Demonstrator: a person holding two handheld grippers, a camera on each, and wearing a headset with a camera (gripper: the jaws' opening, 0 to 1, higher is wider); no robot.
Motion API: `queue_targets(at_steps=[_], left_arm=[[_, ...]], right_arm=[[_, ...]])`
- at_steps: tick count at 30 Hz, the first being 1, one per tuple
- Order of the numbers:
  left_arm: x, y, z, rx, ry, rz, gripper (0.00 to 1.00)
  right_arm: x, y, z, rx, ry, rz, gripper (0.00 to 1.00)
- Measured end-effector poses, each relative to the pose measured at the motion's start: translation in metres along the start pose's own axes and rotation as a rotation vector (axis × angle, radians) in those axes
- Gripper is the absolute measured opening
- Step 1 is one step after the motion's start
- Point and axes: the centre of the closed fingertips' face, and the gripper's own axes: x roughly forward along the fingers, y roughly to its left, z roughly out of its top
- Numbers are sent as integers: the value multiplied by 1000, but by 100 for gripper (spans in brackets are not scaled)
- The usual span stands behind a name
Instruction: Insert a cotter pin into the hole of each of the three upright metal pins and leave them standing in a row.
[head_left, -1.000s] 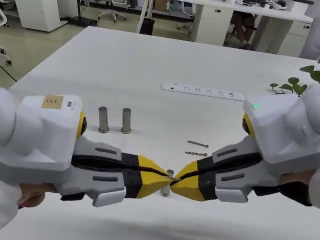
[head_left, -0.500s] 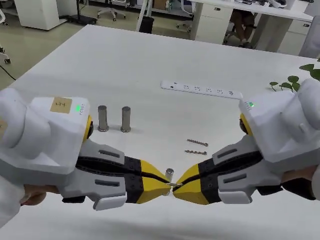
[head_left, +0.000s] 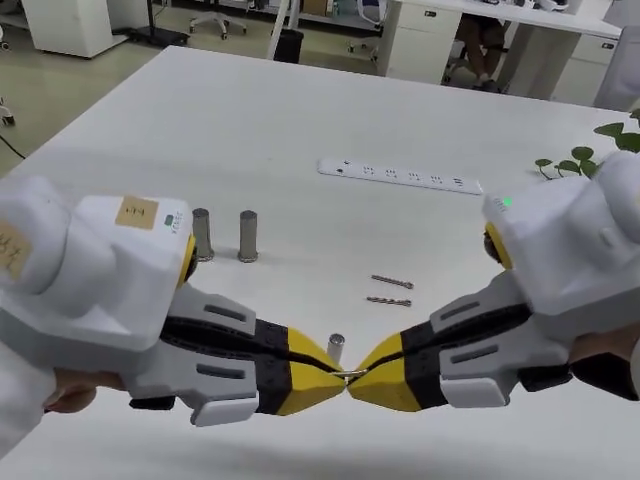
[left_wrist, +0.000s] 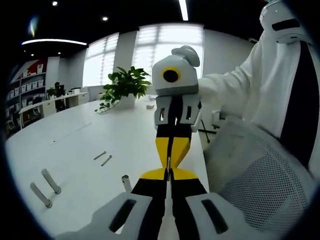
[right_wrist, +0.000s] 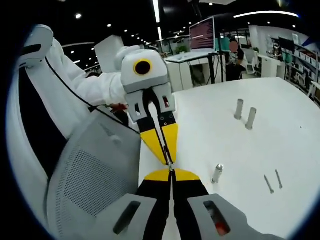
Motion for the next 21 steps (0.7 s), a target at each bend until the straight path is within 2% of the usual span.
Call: queue_targets(at_steps=[4,9,14,15,16,21], left_arm=[[0,7,-3,-4,3,29,5],[0,16,-5,-13,6,52,19],[-1,38,-9,-39,2,137,31],[-2,46,-9,-59,-9,167,31],[-2,49,-8,-61,-16,175,31],[3,58,-12,-60,1,180,30]], right_arm=[[-1,-4,-2,-5,-9,-14,0],[-2,-11,-6,1,-22,-41,0],[-6,-25,-17,11,-22,-96,0],[-7,-28,-20,3,-12,-112,0],[-9,-33,-23,-7,-4,-134,0],[-14,-50,-34,-19,4,-181,0]])
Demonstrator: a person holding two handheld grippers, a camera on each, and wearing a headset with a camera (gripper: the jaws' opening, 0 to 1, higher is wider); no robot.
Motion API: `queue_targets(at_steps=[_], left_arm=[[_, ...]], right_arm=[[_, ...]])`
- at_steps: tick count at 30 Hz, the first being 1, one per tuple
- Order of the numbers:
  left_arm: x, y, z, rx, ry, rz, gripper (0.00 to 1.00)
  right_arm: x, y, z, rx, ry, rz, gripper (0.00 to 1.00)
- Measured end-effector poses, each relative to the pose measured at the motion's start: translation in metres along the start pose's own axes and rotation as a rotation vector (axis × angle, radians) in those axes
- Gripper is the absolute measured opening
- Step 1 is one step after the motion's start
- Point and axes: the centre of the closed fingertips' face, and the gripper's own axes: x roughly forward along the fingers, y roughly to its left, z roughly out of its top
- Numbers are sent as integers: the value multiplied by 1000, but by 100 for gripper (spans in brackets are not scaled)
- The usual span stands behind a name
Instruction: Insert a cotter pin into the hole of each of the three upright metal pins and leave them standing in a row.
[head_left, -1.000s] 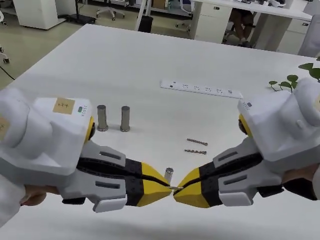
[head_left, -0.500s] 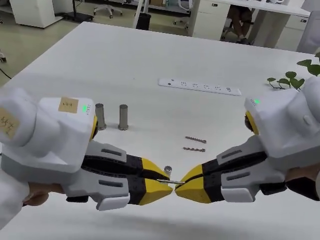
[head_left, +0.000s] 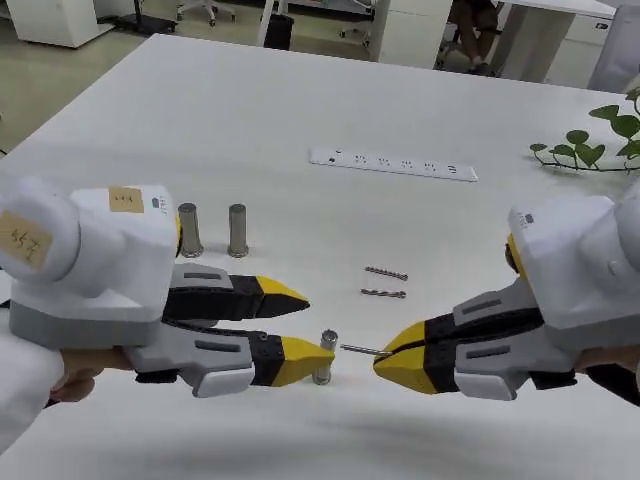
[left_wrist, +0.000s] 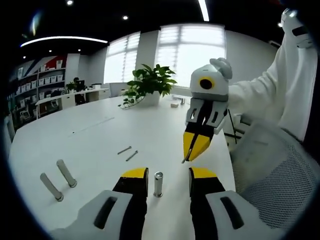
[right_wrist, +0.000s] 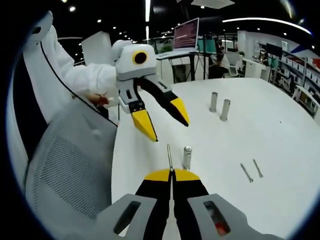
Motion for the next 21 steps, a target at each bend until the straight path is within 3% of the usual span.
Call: queue_targets(at_steps=[12,21], left_arm=[[21,10,-10,8,50,-6,16],[31,12,-19,8,86,-30,14]], right_arm=[[8,-18,-9,1,16,-34,0],[15,-23,-14,2,22,-29,0]])
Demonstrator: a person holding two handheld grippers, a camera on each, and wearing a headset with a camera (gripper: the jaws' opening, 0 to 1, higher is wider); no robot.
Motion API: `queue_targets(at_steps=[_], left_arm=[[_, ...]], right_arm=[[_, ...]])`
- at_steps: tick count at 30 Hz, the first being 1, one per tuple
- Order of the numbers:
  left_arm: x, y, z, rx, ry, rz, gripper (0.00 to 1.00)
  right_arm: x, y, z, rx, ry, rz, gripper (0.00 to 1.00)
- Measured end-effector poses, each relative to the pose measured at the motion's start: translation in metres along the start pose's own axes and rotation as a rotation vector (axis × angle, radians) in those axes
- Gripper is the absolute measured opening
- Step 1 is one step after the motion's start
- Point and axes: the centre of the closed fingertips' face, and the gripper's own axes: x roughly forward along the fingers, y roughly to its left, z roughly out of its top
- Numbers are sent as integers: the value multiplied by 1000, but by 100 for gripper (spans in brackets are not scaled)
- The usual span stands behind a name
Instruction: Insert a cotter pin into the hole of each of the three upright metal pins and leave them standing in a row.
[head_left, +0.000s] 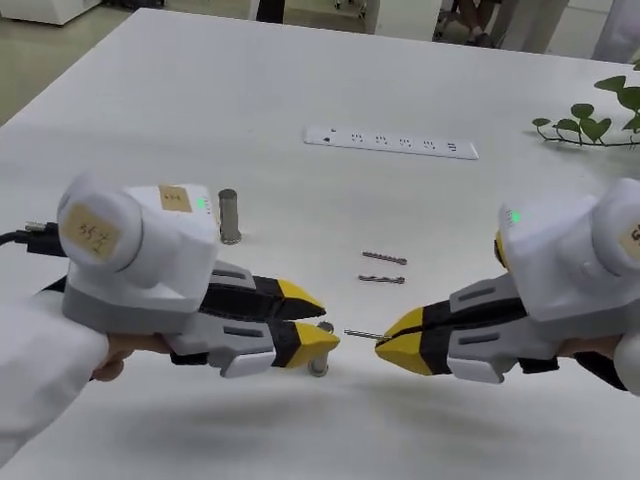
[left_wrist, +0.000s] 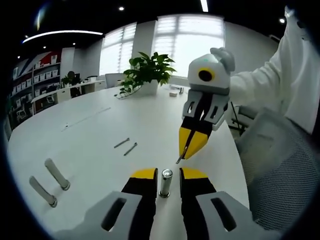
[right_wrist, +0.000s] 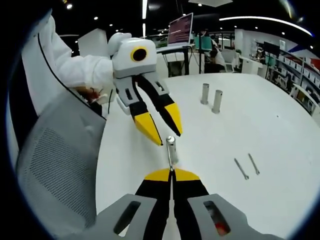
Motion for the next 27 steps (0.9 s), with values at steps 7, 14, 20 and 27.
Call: queue_targets(at_steps=[7,14,20,27], left_arm=[[2,2,-8,7,32,5,7],[1,0,-11,20,43,-4,6],[0,0,-11,14,43,-6,6],[-1,1,-12,11,46,-4,6]], right_arm=[[5,-2,-1,-2,11,8,0],[10,-3,1,-11,15,11,0],[14,-4,-2,-33,34,10,0],[15,-6,-1,-44,46,11,0]])
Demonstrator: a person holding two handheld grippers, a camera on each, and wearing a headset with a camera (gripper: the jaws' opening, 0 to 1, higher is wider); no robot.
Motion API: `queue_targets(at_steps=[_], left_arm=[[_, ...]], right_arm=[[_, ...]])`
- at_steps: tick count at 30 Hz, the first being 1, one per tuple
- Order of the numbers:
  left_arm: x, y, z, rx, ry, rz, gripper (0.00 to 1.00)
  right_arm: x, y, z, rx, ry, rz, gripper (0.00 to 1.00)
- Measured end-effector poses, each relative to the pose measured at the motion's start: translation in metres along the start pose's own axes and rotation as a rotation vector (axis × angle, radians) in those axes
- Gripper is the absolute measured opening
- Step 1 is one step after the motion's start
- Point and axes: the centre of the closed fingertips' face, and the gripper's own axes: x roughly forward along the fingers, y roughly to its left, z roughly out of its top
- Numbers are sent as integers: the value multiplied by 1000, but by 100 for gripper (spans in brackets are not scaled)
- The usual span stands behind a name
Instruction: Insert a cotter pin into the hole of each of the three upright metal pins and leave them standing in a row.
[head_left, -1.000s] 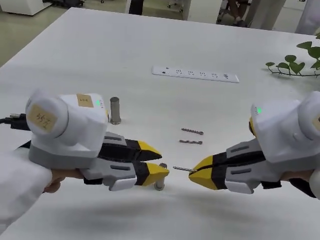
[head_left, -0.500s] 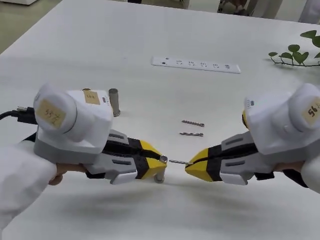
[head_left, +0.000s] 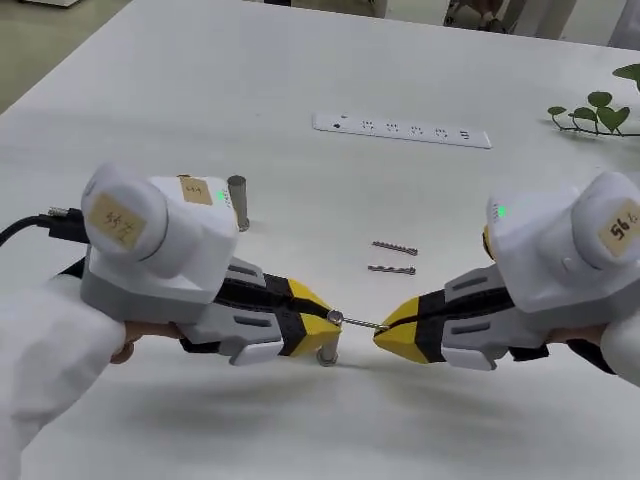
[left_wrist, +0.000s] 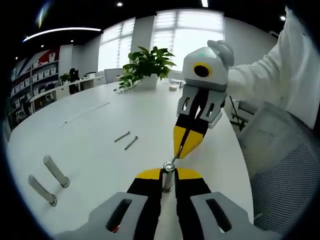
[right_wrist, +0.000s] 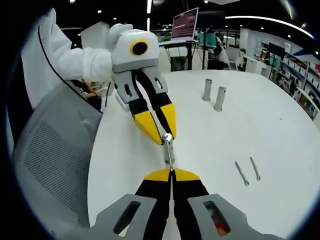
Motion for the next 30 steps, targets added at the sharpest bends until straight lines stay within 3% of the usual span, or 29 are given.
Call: queue_targets(at_steps=[7,13,18,30], left_arm=[[1,0,0,5,5,-4,6],[1,1,0,8,9,-5,6],[3,-2,1,35,30,-10,6],[3,-2,0,38,43,-20,6]], right_arm=[[2,-3,-5,-7,19,3,0],[0,-4,3,4,-6,1,0],[4,-2,4,-24,12,1,0],[17,2,16,-54,12,21,0]])
